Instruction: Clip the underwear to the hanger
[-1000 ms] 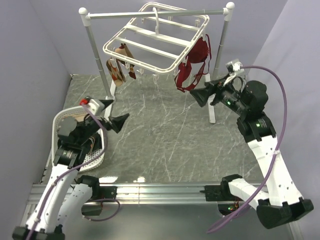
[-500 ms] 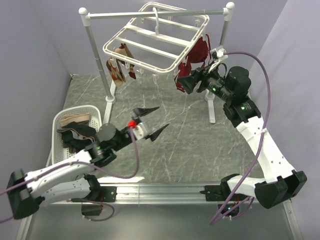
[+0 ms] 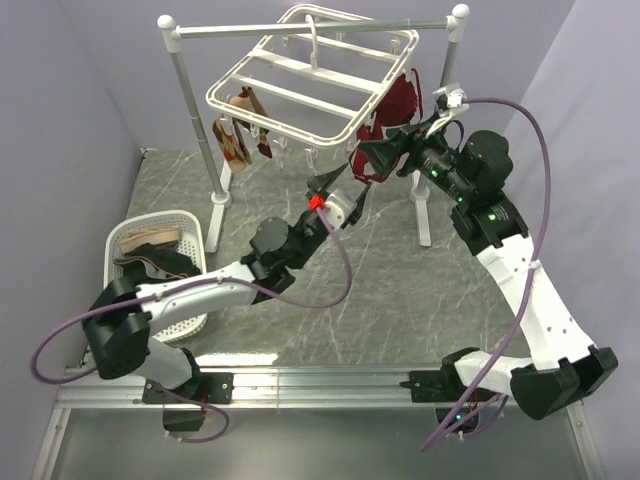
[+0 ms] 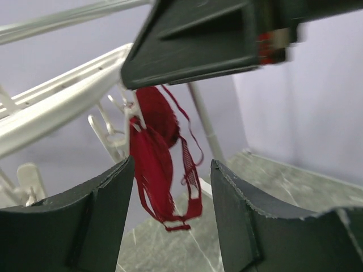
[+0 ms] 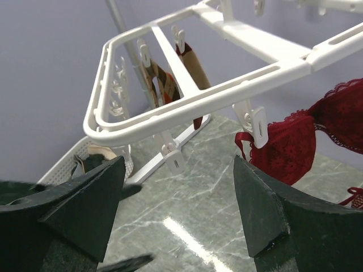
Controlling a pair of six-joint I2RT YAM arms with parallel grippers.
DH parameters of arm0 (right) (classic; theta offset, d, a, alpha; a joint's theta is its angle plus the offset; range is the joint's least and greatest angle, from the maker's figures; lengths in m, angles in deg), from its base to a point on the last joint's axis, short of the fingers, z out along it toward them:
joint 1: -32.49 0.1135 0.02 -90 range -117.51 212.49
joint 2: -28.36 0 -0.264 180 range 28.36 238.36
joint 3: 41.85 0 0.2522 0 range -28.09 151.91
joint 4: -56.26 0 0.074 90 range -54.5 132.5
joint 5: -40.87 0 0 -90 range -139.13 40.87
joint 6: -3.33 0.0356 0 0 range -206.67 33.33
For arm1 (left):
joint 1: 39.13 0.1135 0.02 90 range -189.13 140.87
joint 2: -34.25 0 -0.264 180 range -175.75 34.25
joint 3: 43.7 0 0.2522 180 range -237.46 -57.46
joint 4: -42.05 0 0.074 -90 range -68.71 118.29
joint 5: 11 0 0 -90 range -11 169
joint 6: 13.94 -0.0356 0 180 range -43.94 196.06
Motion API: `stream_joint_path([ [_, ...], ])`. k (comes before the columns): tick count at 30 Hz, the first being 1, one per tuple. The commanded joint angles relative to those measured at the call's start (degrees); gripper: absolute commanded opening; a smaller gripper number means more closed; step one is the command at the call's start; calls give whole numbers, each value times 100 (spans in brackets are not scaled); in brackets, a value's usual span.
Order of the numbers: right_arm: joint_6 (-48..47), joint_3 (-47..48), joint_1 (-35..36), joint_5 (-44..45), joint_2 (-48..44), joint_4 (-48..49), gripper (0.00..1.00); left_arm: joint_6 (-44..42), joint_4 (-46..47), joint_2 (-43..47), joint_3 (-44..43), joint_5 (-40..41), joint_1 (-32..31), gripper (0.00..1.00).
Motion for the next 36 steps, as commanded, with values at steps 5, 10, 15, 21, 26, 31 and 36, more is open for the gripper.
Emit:
stream_joint_path([
  [5,131,506,-10,402,-242,-220,84,270,610,-630,-875,1149,69,62],
  [10,245,656,-89,165,-119,-396,84,446,540,-780,-1024,1360,157,61],
  [15,254,639,-308,-449,13,-379,82,639,416,-754,-1025,1343,298,60],
  [21,473,621,-677,-872,128,-379,82,709,513,-798,-1042,834,535,64],
  [26,500,621,-801,-1031,163,-405,82,701,706,-912,-1069,623,588,61],
  [31,500,498,-862,-1197,128,-318,82,631,856,-982,-1086,438,597,58],
  [36,448,481,-1003,-1470,198,-265,82,779,619,-860,-1095,-52,667,47],
])
